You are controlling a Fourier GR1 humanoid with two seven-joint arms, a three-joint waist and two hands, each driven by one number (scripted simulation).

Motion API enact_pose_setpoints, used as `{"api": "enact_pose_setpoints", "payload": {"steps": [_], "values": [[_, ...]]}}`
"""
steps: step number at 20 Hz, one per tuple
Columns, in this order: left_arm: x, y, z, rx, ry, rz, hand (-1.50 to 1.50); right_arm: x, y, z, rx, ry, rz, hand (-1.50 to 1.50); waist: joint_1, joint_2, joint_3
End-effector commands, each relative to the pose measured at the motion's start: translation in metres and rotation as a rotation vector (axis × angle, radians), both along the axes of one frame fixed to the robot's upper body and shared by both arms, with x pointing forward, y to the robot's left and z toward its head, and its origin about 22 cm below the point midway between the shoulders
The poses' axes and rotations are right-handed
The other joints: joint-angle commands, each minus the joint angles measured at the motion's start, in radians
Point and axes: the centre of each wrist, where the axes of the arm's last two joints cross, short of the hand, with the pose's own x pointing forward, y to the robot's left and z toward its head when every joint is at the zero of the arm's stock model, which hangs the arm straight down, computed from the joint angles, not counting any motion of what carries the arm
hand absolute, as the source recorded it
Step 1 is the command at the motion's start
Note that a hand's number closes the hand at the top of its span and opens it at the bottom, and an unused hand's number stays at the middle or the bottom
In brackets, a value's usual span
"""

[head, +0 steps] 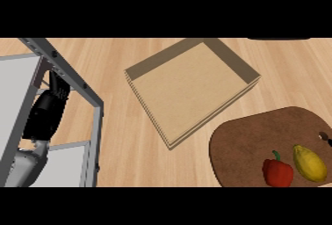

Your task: Pick the lemon from the cutting board and place it in the cardboard box

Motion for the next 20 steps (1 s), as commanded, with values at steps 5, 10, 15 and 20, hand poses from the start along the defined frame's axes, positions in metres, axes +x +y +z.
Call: {"api": "enact_pose_setpoints", "payload": {"steps": [5,10,15,20], "values": [[-0.007,-0.043,-0.025,-0.028,0.134,-0.222,0.0,0.009,-0.012,-0.031,-0.004,0.034,-0.041,-1.5,-0.008,0.013,-0.001],[-0.005,-0.05,-0.021,-0.033,0.128,-0.203,0.0,0.02,0.0,-0.028,-0.007,-0.03,-0.022,-1.5,-0.006,0.011,-0.002],[-0.008,-0.042,-0.022,-0.025,0.123,-0.208,0.0,0.02,-0.001,-0.048,-0.041,0.029,-0.024,-1.5,-0.001,0.011,-0.002],[-0.007,-0.046,-0.031,-0.026,0.13,-0.201,0.0,0.033,-0.007,-0.054,-0.039,0.062,-0.027,-1.5,-0.002,0.014,-0.002]]}}
